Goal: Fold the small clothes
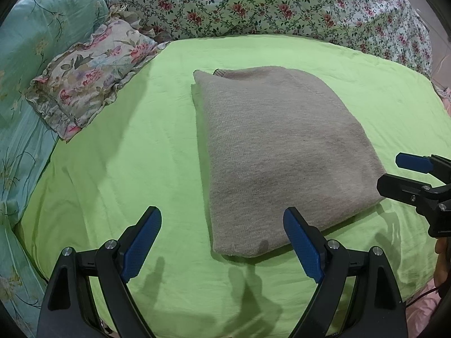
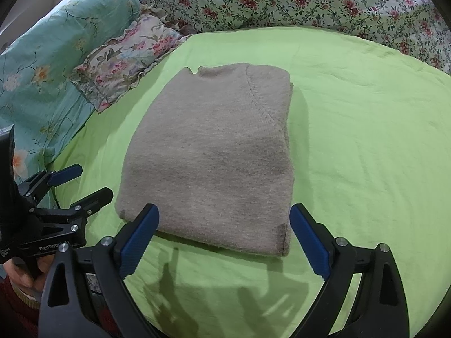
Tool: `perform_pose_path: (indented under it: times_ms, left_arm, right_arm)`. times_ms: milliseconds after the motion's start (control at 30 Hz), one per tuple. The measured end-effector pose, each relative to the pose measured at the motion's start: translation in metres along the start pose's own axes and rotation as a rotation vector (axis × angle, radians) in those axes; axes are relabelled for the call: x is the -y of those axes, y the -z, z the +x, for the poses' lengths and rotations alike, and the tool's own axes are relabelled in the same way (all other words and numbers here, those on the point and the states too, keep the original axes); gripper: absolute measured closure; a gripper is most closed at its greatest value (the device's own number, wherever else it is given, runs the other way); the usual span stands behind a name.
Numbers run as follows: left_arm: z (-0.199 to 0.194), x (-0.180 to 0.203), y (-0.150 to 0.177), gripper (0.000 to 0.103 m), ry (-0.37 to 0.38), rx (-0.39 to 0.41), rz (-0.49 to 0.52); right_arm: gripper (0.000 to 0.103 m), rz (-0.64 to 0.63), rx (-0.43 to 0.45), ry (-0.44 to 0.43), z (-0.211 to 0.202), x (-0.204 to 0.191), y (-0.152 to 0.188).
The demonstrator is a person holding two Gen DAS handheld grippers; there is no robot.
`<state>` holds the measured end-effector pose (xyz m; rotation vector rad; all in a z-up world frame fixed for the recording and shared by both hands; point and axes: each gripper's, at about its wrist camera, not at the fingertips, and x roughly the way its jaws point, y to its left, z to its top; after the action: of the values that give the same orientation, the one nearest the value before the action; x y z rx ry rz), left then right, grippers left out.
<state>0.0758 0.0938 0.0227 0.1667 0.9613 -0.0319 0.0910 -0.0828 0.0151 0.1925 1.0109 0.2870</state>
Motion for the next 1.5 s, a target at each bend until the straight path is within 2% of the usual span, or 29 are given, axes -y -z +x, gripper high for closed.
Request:
perform_pose_path:
  times_ms: [1500]
  left_arm:
    - [-0.0032, 0.0036, -0.0013, 0.014, 0.009, 0.002, 0.000]
  right_arm:
    - [0.008, -0.003, -0.013, 0.004, 0.0035, 0.0008, 0.0003]
